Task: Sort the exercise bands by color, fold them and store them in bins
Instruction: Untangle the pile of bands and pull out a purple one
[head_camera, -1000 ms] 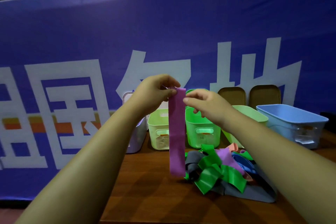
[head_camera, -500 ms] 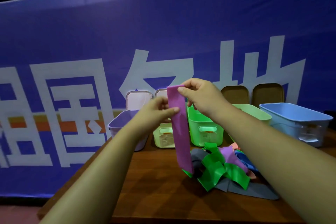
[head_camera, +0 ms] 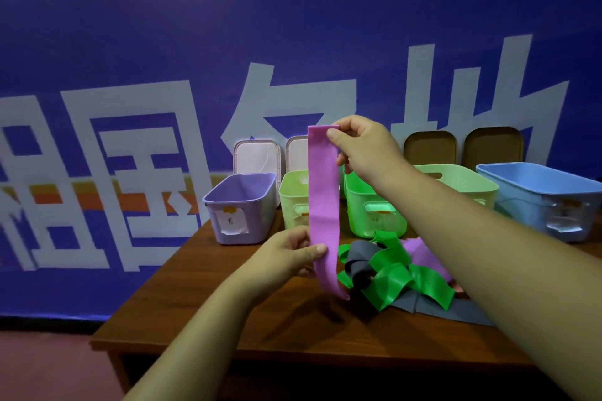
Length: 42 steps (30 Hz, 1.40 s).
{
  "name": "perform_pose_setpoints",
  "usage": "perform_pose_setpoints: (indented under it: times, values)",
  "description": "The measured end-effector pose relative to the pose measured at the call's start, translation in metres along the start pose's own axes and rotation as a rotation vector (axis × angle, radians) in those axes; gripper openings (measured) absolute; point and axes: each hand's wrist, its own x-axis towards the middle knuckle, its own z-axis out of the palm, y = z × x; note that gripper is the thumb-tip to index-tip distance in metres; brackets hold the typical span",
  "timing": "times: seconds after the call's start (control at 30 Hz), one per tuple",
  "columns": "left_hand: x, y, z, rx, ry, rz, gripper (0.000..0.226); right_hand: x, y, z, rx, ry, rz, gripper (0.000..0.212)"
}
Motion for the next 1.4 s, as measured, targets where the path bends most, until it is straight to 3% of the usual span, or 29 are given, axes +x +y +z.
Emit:
perform_pose_setpoints:
  times: [0.23,0.7,0.87,1.07,1.4]
  values:
    - [-0.054,-0.019,-0.039,0.081,0.052,-0.154,0.025,-0.006,0.018,0.052,0.017,0.007,0.088,0.009]
    - [-0.136,-0.039,-0.131,0.270,0.240,-0.414,0.027,-0.014,0.090,0.227,0.054,-0.180,0.315,0.016]
    - [-0.140,-0.048,-0.151,0.485,0.372,-0.469,0.037,-0.026,0.114,0.272,0.013,-0.229,0.376,0.018]
    - [-0.139,-0.057,-0.162,0.462,0.290,-0.544,0.035,-0.039,0.138,0.295,-0.273,-0.318,0.281,0.017]
    - [-0.134,-0.049,-0.164,0.739,0.130,-0.586,0.034,-0.044,0.150,0.304,-0.562,-0.348,0.180,0.027]
